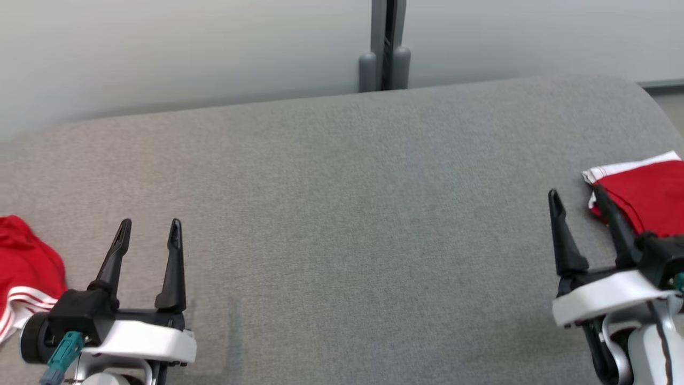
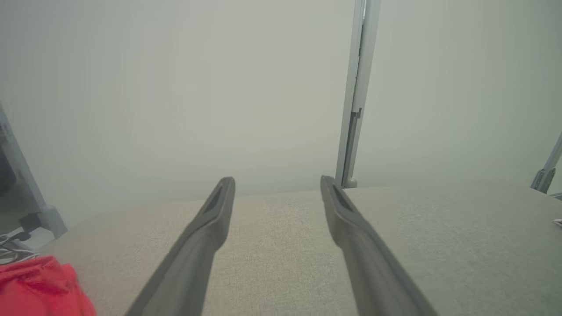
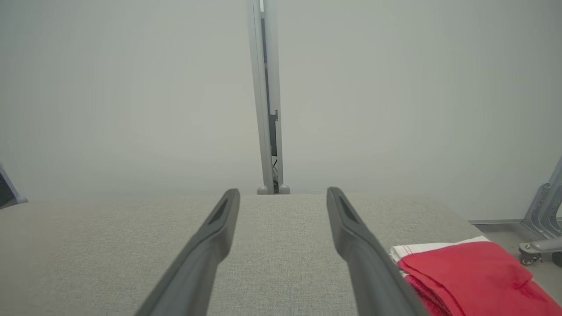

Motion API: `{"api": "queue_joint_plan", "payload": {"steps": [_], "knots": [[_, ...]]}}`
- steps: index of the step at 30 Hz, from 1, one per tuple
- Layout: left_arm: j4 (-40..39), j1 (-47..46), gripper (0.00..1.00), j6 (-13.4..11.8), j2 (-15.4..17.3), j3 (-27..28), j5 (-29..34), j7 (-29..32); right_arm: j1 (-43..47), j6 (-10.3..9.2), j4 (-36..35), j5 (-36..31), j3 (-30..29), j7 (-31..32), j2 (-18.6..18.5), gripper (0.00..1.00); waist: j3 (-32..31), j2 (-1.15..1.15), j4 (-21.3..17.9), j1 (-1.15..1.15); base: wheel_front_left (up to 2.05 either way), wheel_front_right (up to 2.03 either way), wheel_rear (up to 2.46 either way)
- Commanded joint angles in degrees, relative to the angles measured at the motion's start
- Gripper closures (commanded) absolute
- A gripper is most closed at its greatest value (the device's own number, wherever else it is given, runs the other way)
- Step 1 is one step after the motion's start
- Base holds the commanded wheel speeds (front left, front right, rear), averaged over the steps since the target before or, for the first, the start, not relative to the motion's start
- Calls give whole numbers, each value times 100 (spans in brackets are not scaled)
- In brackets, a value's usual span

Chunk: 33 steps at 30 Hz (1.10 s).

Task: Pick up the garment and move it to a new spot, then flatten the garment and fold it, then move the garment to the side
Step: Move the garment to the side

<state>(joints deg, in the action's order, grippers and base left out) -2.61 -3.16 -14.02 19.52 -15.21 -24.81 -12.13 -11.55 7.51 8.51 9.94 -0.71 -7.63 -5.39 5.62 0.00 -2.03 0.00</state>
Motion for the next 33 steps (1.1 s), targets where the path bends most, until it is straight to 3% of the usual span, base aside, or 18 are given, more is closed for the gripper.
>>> {"api": "queue_joint_plan", "payload": {"steps": [1, 16, 33], "knots": [[23, 62, 0, -11, 47, 45, -47, -28, 130, -4, -83, -13, 5, 42, 9, 0, -149, 0, 127, 0, 0, 0, 0], [-16, 729, 0, -97, 144, -14, -137, 106, 1341, -4, -890, -156, -107, 529, 166, 0, -714, 0, 214, 0, 0, 0, 0], [-82, 878, 0, -181, 220, -160, -116, 319, 1660, -4, -1242, 58, -354, 639, 232, 0, -845, 0, 257, 0, 0, 0, 0]]}}
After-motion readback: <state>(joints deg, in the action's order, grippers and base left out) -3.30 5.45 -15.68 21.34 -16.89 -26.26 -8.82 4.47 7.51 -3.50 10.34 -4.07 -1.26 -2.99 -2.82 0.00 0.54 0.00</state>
